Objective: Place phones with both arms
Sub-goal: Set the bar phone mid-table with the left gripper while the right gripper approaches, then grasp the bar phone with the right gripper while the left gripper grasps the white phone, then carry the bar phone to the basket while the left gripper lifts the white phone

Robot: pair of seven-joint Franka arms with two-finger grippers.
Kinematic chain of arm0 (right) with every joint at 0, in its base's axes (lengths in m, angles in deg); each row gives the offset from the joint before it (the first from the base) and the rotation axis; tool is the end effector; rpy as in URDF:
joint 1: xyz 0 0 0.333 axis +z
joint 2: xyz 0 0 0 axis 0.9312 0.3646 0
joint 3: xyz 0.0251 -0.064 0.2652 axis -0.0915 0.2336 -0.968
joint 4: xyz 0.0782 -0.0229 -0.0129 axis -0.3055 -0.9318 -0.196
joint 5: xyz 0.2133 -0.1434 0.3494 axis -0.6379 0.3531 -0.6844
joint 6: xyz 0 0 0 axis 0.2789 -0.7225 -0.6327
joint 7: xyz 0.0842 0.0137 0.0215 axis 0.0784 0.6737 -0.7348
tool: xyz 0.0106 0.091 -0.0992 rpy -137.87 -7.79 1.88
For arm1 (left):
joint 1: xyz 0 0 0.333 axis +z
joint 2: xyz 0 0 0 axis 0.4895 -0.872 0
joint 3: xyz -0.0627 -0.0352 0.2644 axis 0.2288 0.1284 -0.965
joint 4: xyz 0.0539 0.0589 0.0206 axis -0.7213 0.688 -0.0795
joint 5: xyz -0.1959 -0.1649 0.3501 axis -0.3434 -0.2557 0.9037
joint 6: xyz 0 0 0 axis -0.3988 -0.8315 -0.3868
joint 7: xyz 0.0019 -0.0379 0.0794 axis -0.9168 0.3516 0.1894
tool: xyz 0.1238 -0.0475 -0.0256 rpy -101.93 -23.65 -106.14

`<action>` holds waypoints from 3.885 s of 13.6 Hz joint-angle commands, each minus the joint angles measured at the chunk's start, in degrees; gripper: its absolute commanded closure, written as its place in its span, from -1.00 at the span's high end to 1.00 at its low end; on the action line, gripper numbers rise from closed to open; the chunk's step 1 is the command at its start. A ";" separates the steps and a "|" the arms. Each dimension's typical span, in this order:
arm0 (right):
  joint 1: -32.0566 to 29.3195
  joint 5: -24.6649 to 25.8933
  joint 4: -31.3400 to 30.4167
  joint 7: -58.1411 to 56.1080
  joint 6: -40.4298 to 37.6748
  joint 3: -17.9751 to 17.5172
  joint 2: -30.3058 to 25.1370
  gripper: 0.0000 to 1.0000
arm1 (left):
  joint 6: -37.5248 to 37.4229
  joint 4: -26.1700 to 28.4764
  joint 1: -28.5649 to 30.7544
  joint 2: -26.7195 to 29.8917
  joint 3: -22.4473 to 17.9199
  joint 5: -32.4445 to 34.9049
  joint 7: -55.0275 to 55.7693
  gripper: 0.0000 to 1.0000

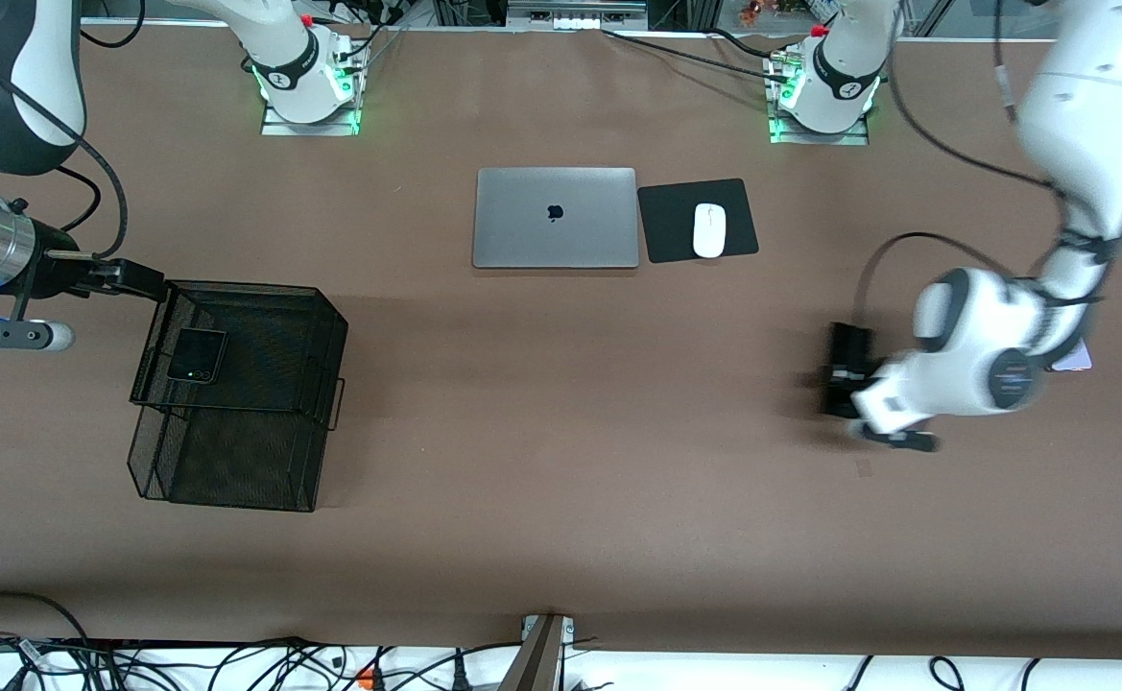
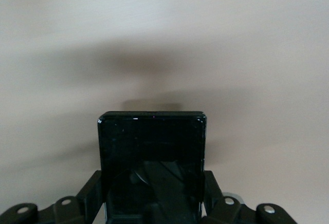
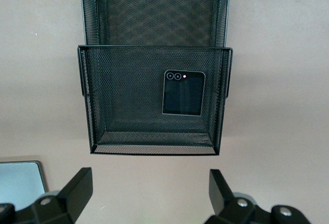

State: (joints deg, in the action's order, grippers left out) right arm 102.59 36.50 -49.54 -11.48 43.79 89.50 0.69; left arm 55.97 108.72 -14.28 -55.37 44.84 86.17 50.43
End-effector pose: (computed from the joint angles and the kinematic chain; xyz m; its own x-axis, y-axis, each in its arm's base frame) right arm 0.6408 0.0042 0.4553 0.9893 -0.0450 -0.1391 -0.0428 -0.9989 0.0182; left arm 0.6364 -0.1263 0.1150 0.9690 -0.1393 -0.2040 -0.1128 -0.9842 0.1365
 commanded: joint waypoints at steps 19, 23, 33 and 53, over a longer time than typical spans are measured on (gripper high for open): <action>20.14 0.11 0.13 23.55 12.44 -3.13 3.92 1.00 | -11.19 -4.15 14.30 3.16 -2.52 17.58 3.60 1.00; 22.54 0.20 10.46 33.59 20.63 -16.04 18.31 1.00 | -11.10 -4.41 24.24 2.81 -2.52 21.74 -6.57 1.00; 23.24 0.90 18.59 32.74 44.98 -25.03 40.67 1.00 | -1.01 -4.24 38.06 -1.06 -2.34 12.60 -27.51 1.00; 22.54 1.69 16.30 33.34 39.14 -24.16 36.75 -1.00 | 3.22 -4.15 42.37 -6.25 -2.52 6.89 -30.16 1.00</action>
State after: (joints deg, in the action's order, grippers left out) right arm 125.55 38.03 -32.59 21.49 89.06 65.35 43.09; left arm 59.23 104.82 27.46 -60.99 41.87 94.76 21.86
